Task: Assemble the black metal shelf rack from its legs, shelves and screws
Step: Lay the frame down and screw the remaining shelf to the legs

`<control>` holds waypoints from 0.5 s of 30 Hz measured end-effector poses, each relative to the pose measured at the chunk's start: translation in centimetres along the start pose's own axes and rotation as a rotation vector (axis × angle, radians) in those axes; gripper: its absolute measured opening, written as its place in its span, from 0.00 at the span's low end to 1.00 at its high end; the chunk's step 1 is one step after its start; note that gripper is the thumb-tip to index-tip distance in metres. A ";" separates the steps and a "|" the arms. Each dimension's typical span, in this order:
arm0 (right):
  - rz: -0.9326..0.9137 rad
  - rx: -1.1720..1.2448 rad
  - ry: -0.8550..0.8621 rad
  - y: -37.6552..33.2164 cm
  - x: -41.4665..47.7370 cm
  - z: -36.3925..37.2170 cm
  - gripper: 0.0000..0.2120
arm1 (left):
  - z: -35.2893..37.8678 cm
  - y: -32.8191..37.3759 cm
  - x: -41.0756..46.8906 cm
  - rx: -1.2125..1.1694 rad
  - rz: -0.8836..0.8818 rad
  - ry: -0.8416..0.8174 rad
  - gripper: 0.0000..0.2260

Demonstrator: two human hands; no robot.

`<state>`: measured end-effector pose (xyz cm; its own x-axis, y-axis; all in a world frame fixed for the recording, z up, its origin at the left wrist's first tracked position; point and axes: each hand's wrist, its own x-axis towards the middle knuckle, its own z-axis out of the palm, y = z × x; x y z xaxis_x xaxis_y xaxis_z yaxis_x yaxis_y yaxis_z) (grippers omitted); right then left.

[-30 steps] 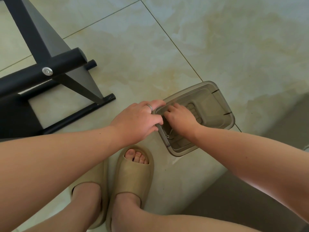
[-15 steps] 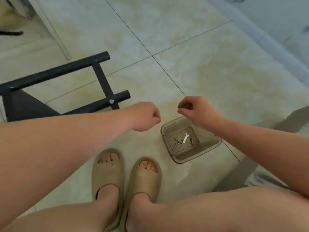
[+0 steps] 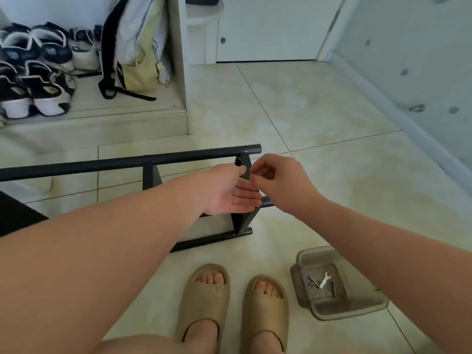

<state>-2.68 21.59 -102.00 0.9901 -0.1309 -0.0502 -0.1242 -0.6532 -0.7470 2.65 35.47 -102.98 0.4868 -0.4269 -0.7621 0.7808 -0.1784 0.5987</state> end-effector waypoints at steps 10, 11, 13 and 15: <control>-0.010 -0.224 0.009 2.9 2.8 0.1 0.05 | -3.5 0.7 3.4 -0.069 -0.089 0.050 0.14; -0.007 -0.275 -0.051 3.5 3.0 -0.2 0.10 | -3.5 0.7 3.7 -0.042 -0.064 0.067 0.15; -0.002 -0.369 -0.226 4.5 3.4 -0.5 0.26 | -3.5 0.6 4.5 0.037 0.022 0.124 0.16; 0.018 -0.428 -0.370 5.2 3.7 -0.6 0.39 | -3.1 0.2 5.2 0.154 0.106 0.180 0.15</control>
<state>0.33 17.22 -105.67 0.9347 0.0755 -0.3472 -0.0800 -0.9073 -0.4127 6.52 35.95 -107.63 0.6352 -0.2883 -0.7165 0.6596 -0.2801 0.6975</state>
